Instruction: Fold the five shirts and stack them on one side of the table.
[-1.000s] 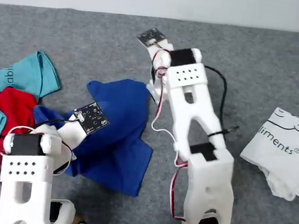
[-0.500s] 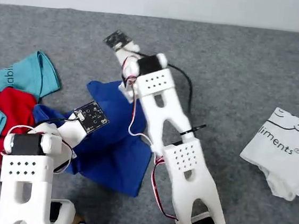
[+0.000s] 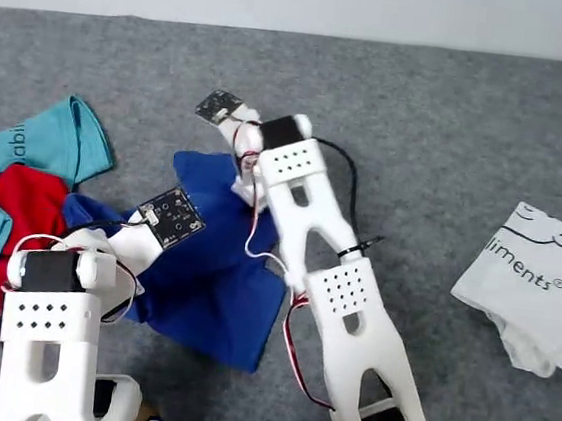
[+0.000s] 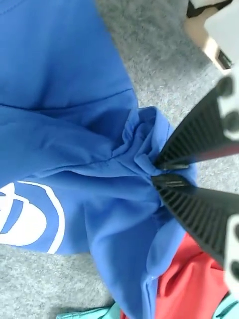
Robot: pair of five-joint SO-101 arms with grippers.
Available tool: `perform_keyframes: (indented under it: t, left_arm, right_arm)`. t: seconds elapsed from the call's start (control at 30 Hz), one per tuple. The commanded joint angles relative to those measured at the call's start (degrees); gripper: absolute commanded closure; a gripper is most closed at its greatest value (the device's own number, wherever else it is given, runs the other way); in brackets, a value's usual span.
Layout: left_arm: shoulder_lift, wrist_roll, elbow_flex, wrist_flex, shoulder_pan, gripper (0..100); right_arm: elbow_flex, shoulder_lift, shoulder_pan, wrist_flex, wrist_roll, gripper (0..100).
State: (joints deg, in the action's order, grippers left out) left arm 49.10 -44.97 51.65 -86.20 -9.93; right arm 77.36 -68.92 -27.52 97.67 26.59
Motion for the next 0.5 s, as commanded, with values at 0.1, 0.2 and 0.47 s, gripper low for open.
perform_keyframes:
  t: [0.1, 0.2, 0.47]
  left_arm:
    - [1.3, 8.9, -5.7, 2.5, -0.4, 99]
    - [1.3, 14.2, -9.5, 5.0, -0.4, 99]
    - [1.0, 22.7, -13.2, 10.5, -0.4, 99]
  right_arm:
    - [7.9, 6.7, 8.2, 5.3, 1.1, 98.8]
    - [6.9, 11.0, 10.6, 5.3, 1.1, 98.8]
    - [-17.1, 29.5, 14.4, 5.4, 1.1, 98.8]
